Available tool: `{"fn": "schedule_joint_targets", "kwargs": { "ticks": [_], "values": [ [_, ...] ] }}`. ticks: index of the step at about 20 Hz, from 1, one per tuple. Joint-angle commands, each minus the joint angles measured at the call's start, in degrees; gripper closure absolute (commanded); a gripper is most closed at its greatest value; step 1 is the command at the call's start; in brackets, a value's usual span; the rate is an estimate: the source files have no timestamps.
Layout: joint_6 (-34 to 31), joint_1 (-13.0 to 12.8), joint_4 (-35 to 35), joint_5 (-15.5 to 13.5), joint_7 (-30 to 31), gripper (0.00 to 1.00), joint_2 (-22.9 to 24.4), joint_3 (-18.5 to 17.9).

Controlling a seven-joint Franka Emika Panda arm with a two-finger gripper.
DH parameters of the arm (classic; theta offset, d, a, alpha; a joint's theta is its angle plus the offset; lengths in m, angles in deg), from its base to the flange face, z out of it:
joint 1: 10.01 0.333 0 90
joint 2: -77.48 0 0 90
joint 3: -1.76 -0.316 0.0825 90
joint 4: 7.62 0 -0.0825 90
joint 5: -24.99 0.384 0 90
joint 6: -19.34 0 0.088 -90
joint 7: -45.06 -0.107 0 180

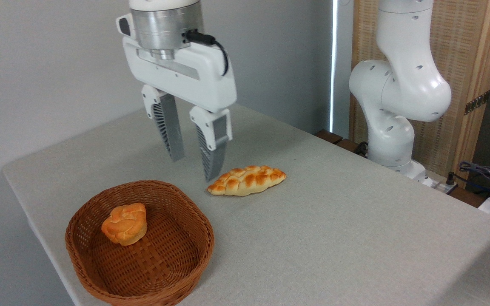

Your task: Put bread into the basket

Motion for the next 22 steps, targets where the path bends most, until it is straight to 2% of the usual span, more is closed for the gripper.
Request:
{"fn": "schedule_joint_targets", "kwargs": {
  "ticks": [1, 8, 22],
  "values": [
    [-1.84, 0.21, -1.83, 0.66, 1.92, 0.0, -0.76, 2.32],
    [-1.84, 0.3, -1.83, -0.05, 1.74, 0.0, -0.24, 2.94],
    [-2.01, 0.22, -1.83, 0.48, 1.92, 0.0, -0.15, 2.77]
  ]
}}
